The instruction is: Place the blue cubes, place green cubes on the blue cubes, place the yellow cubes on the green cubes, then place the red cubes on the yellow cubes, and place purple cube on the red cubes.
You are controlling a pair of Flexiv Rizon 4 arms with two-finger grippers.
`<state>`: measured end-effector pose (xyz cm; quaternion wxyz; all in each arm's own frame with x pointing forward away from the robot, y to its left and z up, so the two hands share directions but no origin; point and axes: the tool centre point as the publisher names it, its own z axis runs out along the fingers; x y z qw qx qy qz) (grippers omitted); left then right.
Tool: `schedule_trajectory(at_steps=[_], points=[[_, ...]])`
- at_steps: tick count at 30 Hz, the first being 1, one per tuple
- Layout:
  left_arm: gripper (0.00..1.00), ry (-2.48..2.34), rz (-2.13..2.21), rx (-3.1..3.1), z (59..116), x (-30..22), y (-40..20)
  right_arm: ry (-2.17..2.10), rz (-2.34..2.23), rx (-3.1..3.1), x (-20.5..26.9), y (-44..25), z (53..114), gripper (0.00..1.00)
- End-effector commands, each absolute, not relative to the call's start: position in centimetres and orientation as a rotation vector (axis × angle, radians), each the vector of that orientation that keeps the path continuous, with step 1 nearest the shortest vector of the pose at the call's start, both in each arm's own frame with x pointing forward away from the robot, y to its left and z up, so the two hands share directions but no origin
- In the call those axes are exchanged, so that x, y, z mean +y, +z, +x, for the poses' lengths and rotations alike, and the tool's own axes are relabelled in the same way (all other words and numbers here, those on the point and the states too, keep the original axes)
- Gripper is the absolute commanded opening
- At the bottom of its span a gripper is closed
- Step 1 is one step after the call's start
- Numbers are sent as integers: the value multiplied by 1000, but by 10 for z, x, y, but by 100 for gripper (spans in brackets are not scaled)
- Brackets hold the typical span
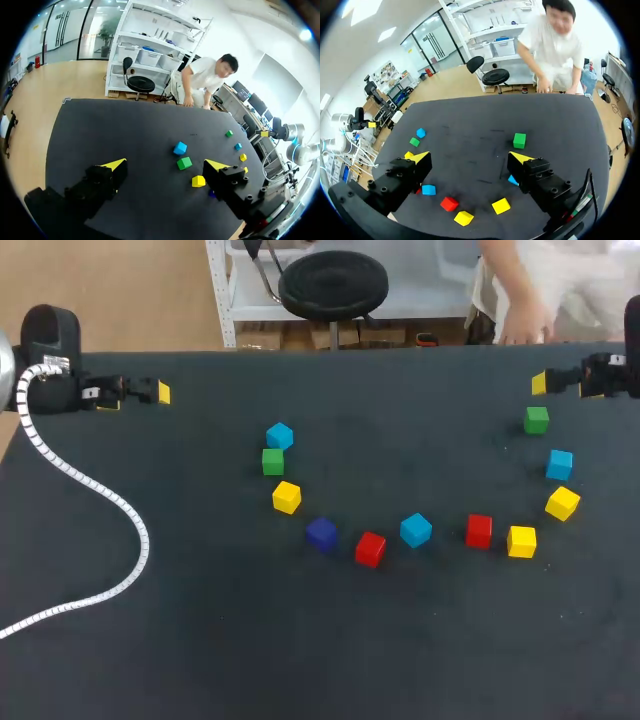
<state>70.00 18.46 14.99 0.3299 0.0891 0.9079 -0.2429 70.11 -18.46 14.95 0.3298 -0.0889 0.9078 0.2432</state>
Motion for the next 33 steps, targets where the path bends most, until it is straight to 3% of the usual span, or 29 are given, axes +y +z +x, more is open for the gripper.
schedule_trajectory(at_steps=[1, 14, 23, 33], points=[[100, -637, 233, 2374, 700, 185, 150, 634, -231, 2375, -185, 150, 700, 100], [100, -622, 253, 2349, 700, 185, 153, 634, -231, 2375, -185, 150, 700, 100], [100, -532, 1085, 2070, 694, 128, 187, 634, -231, 2375, -185, 150, 700, 100], [100, -706, 1581, 1779, 665, 89, 183, 634, -231, 2375, -185, 150, 700, 100]])
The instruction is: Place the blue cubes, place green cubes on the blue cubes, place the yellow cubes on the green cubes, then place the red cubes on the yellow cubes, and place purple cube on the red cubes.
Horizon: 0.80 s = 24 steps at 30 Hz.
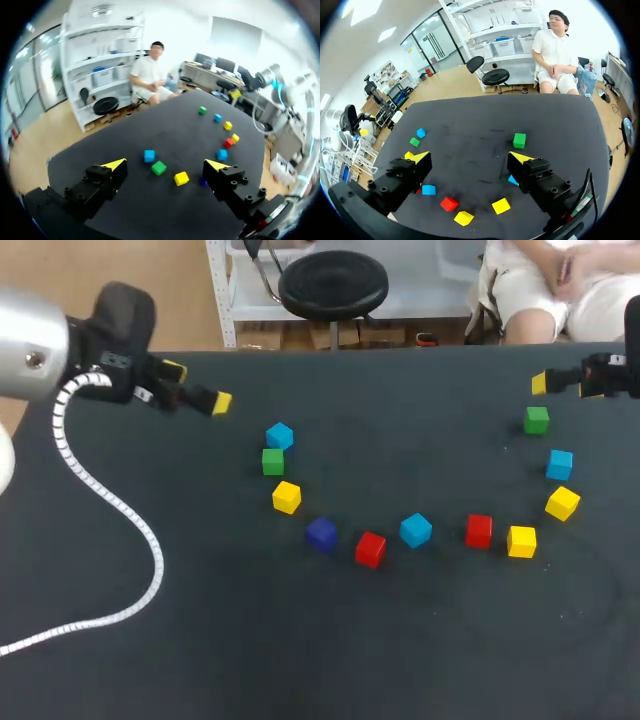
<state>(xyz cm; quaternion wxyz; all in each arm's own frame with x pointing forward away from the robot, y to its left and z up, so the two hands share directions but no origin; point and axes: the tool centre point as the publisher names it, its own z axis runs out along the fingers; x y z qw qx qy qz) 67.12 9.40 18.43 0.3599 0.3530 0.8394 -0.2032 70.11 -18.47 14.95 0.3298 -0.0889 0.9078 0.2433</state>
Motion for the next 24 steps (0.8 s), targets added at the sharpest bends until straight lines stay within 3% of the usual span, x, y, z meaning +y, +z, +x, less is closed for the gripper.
schedule_trajectory(at_steps=[1, 24], points=[[100, -709, 1601, 1767, 663, 86, 183, 634, -231, 2375, -185, 150, 700, 100], [100, -762, 1570, 1648, 661, 79, 189, 634, -231, 2375, -185, 150, 700, 100]])
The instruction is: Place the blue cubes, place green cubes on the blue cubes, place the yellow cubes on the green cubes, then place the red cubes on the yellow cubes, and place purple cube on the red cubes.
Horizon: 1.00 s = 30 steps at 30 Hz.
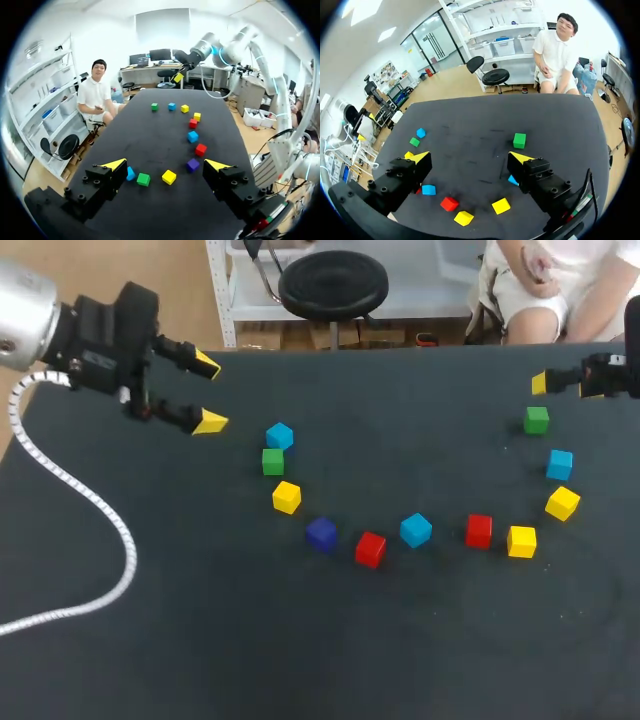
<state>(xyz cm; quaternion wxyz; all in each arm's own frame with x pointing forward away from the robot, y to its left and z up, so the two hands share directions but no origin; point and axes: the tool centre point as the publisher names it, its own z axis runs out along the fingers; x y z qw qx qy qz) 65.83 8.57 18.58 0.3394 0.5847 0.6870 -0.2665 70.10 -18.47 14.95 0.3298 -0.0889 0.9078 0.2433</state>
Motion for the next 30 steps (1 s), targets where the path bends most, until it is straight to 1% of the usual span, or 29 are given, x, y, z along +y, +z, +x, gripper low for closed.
schedule_trajectory(at_steps=[1, 8, 11, 21, 26, 30], points=[[100, -766, 1584, 1599, 661, 73, 191, 634, -231, 2375, -185, 150, 700, 100], [100, -914, 1953, 1277, 651, 11, 188, 634, -231, 2375, -185, 150, 700, 100], [100, -924, 2068, 1244, 644, -3, 181, 634, -231, 2375, -185, 150, 700, 100], [100, -886, 2084, 1190, 642, 4, 144, 634, -231, 2375, -185, 150, 700, 100], [100, -947, 2156, 1376, 656, -4, 129, 634, -231, 2375, -185, 150, 700, 100], [100, -868, 2122, 1574, 660, -6, 123, 634, -231, 2375, -185, 150, 700, 100]])
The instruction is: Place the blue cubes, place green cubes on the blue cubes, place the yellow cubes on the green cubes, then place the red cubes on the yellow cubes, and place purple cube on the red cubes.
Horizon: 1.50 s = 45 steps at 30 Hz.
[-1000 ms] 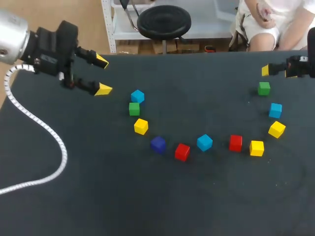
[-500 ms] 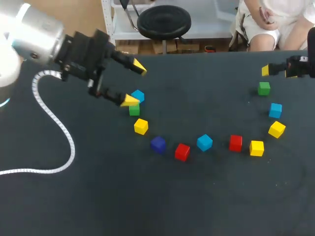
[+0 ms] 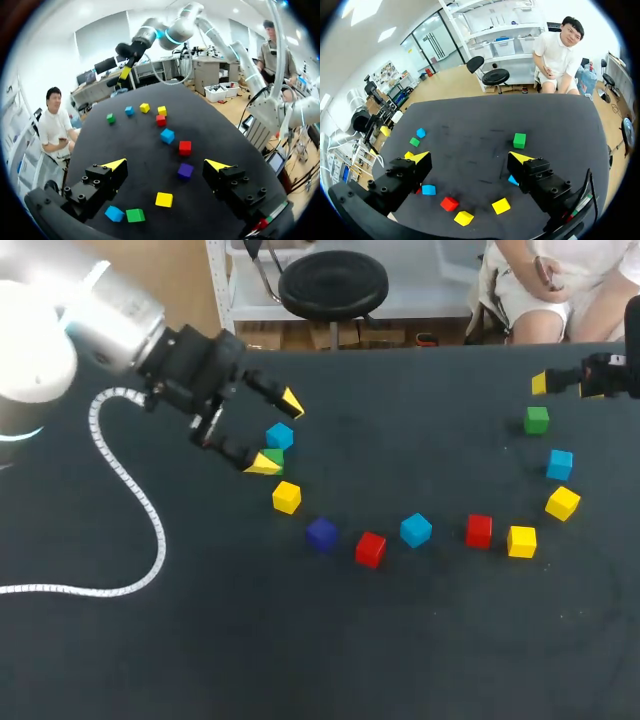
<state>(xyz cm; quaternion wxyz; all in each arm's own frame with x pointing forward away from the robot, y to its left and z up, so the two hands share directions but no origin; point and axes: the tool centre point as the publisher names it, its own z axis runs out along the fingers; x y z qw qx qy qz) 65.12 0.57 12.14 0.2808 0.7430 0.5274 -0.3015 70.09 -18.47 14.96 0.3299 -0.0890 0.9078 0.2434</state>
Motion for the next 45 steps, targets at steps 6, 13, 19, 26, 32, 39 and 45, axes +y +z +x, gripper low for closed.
schedule_trajectory(at_steps=[6, 13, 19, 26, 32, 39, 45], points=[[100, -677, 2062, 1646, 665, -3, 125, 634, -231, 2375, -185, 150, 700, 100], [100, -621, 2053, 1597, 694, 8, 116, 634, -231, 2375, -185, 150, 700, 100], [100, -601, 2000, 1659, 720, 22, 119, 634, -231, 2375, -185, 150, 700, 100], [100, -618, 1961, 1677, 723, 26, 126, 634, -231, 2375, -185, 150, 700, 100], [100, -618, 1961, 1677, 723, 26, 126, 634, -231, 2375, -185, 150, 700, 100], [100, -618, 1961, 1677, 723, 26, 126, 634, -231, 2375, -185, 150, 700, 100], [100, -567, 1995, 1687, 717, 3, 119, 634, -231, 2375, -185, 150, 700, 100]])
